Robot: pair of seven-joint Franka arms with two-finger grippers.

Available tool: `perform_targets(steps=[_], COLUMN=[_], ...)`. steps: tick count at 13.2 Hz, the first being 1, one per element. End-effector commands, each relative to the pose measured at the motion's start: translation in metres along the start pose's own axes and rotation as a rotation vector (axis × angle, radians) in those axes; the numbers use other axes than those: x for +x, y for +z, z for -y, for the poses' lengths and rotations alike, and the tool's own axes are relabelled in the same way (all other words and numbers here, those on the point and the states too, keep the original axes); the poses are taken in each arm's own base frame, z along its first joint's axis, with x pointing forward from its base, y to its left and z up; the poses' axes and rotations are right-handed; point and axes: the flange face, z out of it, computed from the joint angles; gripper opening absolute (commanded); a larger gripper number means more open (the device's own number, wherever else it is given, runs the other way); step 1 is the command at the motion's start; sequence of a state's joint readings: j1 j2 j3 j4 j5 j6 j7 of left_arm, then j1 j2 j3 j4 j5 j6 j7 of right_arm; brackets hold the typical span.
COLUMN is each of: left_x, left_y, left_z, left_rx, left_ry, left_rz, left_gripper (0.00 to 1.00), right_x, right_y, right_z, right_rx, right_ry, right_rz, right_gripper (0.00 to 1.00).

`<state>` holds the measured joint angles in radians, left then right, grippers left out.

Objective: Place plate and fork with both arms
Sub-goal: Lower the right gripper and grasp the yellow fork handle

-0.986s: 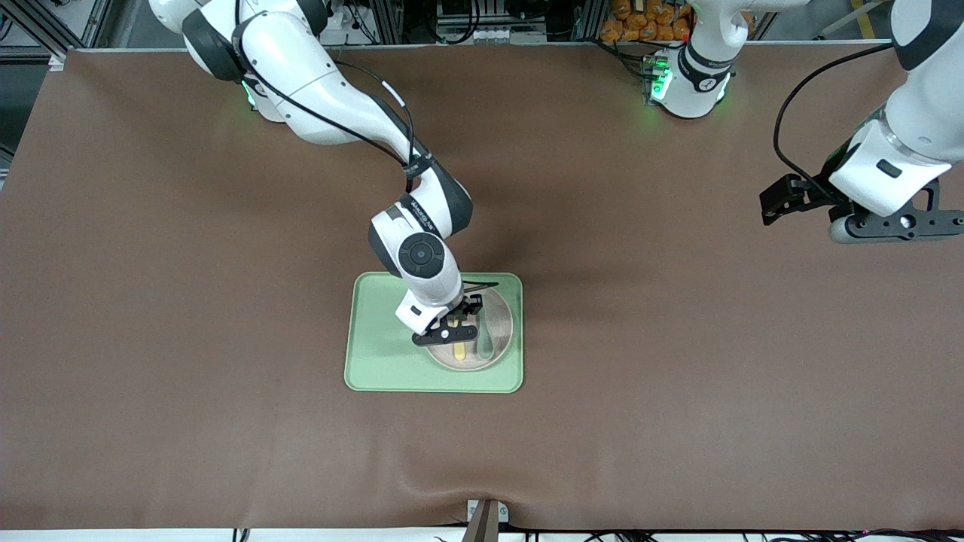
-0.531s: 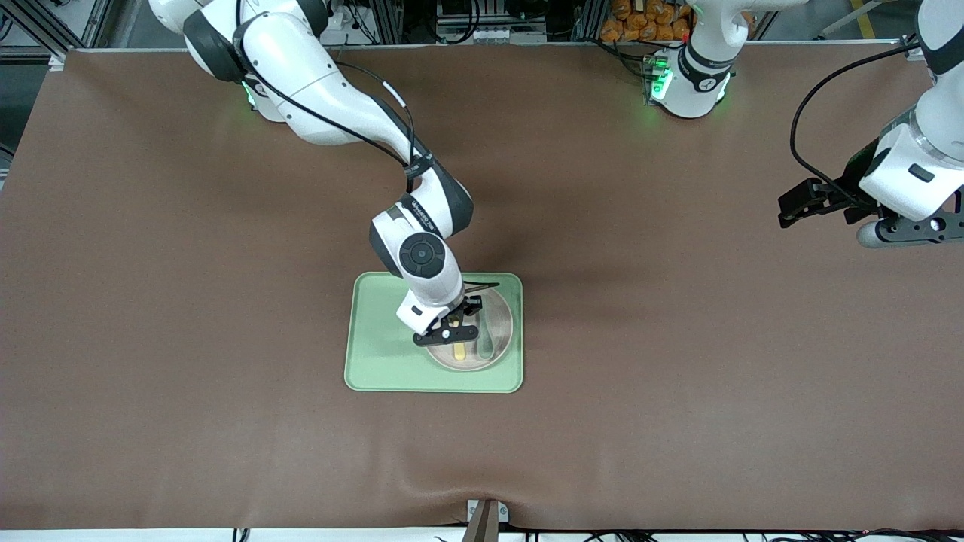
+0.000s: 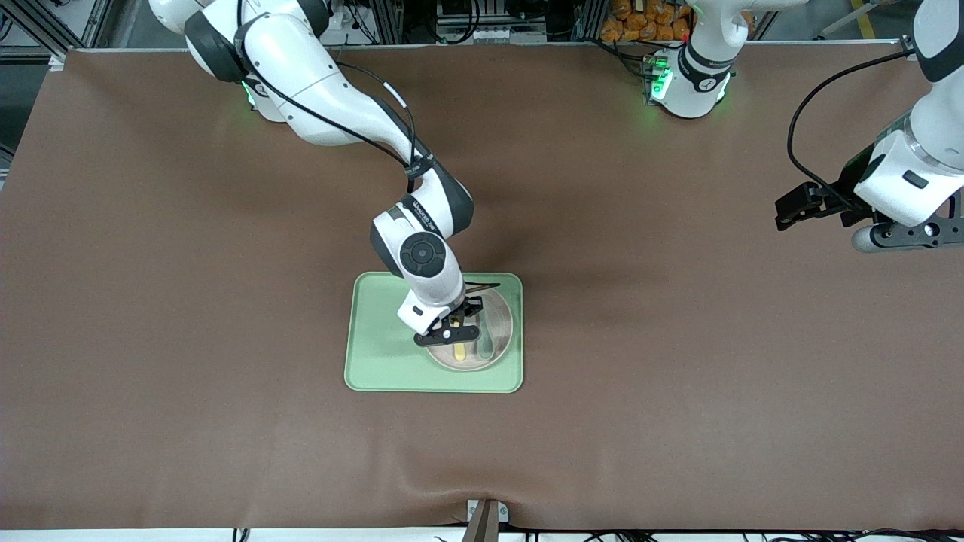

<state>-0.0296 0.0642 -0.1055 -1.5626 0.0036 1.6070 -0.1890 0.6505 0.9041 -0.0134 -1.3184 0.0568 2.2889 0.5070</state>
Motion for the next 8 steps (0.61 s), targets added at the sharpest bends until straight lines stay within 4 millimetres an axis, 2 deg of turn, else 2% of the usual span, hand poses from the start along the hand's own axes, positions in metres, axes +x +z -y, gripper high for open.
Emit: perform_targets(steps=[1,4,5,6,8], left_x=[0.003,0.001,0.000,0.000,-0.003], left_y=[-0.010,-0.009,-0.010,-0.010,-0.015], left_z=[-0.008,-0.005,-0.004,-0.004,0.000], left_rx=[-0.007,-0.004,-0.004,-0.004,-0.004], left_ry=[-0.005,-0.026,-0.028,-0.029,-0.035], left_rz=[-0.011,-0.001,-0.001,-0.002,-0.008], left_gripper=[1.00,1.00,1.00,1.00,1.00], right_x=[0.009,0.013,0.017,0.023,0.042], right_y=[-0.007,-0.023,-0.031,-0.036,-0.060], right_z=[-0.001,-0.003,-0.009,-0.018,-0.050], right_rx=[-0.006,0.000,-0.005,-0.004,0.014], right_ry=[0.017,0.027,0.036,0.054,0.101], right_rz=[-0.021,-0.015,-0.004,0.003,-0.015], right_gripper=[0.00,0.00,0.00,0.00,0.00])
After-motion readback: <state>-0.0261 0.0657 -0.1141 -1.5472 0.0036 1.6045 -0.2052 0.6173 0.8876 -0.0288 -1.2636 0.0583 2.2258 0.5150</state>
